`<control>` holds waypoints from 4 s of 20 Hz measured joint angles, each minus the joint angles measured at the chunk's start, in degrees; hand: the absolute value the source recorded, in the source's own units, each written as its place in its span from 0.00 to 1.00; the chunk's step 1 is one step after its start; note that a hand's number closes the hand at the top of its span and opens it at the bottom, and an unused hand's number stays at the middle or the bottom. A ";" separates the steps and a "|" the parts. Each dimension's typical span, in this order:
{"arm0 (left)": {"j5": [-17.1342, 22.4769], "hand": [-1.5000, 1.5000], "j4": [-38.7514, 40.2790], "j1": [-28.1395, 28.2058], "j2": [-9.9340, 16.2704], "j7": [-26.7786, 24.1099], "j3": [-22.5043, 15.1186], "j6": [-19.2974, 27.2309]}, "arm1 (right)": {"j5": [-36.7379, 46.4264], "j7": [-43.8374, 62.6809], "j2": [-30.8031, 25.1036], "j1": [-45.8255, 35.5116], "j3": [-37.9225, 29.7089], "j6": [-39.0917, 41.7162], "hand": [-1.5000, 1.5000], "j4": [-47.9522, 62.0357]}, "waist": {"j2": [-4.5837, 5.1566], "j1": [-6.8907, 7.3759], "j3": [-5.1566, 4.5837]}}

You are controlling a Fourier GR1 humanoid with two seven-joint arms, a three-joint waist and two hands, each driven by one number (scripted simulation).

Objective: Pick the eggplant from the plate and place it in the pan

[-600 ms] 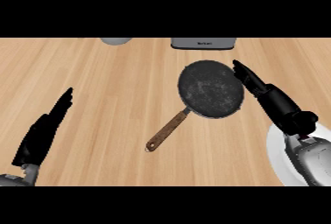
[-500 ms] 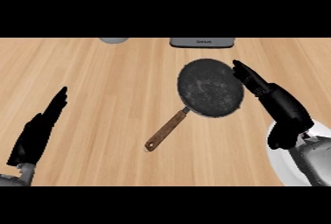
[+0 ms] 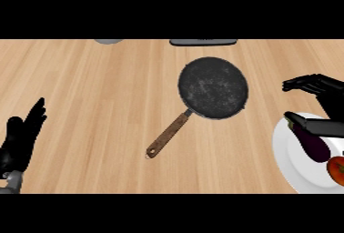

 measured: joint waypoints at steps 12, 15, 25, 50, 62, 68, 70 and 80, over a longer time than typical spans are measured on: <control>0.58 0.50 6.99 -3.94 -1.41 -0.75 2.07 -2.74 | 6.11 -21.81 -13.79 2.20 -8.78 16.58 0.00 21.01 | 0.05 1.80 -0.10; 0.42 0.50 8.68 -3.86 -1.97 -2.36 2.38 -3.23 | 11.76 -21.67 -18.31 1.28 -6.75 15.00 0.00 19.03 | -0.05 1.86 -0.20; -0.17 0.50 10.11 -4.51 -3.14 -2.40 2.74 -3.74 | 32.15 -17.84 -27.00 -1.90 5.25 11.80 0.00 7.25 | -0.31 2.05 -0.33; -6.06 0.50 10.79 -5.32 -7.13 -1.50 8.50 -7.83 | 67.21 -15.91 -15.89 0.27 11.76 5.37 0.00 9.45 | -0.42 1.47 -0.29; -7.95 0.50 10.60 -5.80 -8.16 -0.91 12.92 -11.90 | 76.33 -18.91 -9.46 1.17 9.05 3.47 0.00 13.68 | -0.42 1.46 -0.28; -9.77 0.50 10.62 -6.72 -9.87 -0.10 13.72 -12.50 | 80.31 -19.34 -6.63 -0.35 8.01 4.01 0.00 16.35 | -0.40 1.52 -0.29; -10.56 0.50 9.48 -5.76 -10.53 0.09 13.80 -12.42 | 81.81 -19.99 -6.07 -0.05 7.56 3.07 0.00 17.83 | -0.40 1.53 -0.28; -12.93 0.50 10.09 -6.37 -12.25 -0.18 15.53 -13.51 | 88.79 -22.51 -2.69 -2.20 6.38 -2.62 1.00 25.06 | -0.43 1.57 -0.41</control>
